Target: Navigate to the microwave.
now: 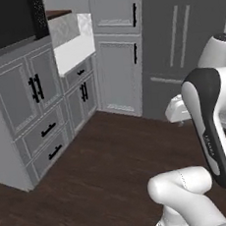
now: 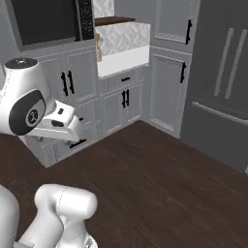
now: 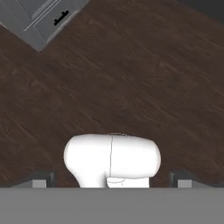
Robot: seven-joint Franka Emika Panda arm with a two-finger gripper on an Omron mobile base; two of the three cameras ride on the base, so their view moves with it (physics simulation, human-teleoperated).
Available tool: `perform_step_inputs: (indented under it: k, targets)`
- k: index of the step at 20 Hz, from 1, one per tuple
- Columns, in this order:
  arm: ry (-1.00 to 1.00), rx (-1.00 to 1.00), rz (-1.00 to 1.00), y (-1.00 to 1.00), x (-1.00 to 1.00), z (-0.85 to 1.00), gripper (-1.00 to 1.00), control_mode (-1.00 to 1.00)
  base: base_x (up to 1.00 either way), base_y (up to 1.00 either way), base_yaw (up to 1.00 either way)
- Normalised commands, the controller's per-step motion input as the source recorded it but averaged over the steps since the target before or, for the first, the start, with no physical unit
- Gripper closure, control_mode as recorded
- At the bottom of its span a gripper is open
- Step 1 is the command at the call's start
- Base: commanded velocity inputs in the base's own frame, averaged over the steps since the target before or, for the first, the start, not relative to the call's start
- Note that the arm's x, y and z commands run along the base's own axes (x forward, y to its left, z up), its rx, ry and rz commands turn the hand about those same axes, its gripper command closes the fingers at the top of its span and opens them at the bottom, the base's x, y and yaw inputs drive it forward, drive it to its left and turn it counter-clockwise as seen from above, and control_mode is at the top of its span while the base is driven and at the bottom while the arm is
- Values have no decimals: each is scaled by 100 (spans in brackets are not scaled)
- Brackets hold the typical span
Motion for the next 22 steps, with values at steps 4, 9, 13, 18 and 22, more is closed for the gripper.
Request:
perform_step_inputs:
  k: [4, 9, 13, 18, 22]
  targets:
    - [0, 0, 0, 0, 0, 0, -100, 100, 100, -3, 59]
    - [0, 0, 0, 0, 0, 0, -100, 100, 100, -28, 53]
    - [0, 0, 0, 0, 0, 0, -100, 100, 100, -27, 56]
    - [0, 0, 0, 0, 0, 0, -100, 100, 100, -31, 57]
    - [0, 0, 0, 0, 0, 0, -100, 100, 100, -40, 54]
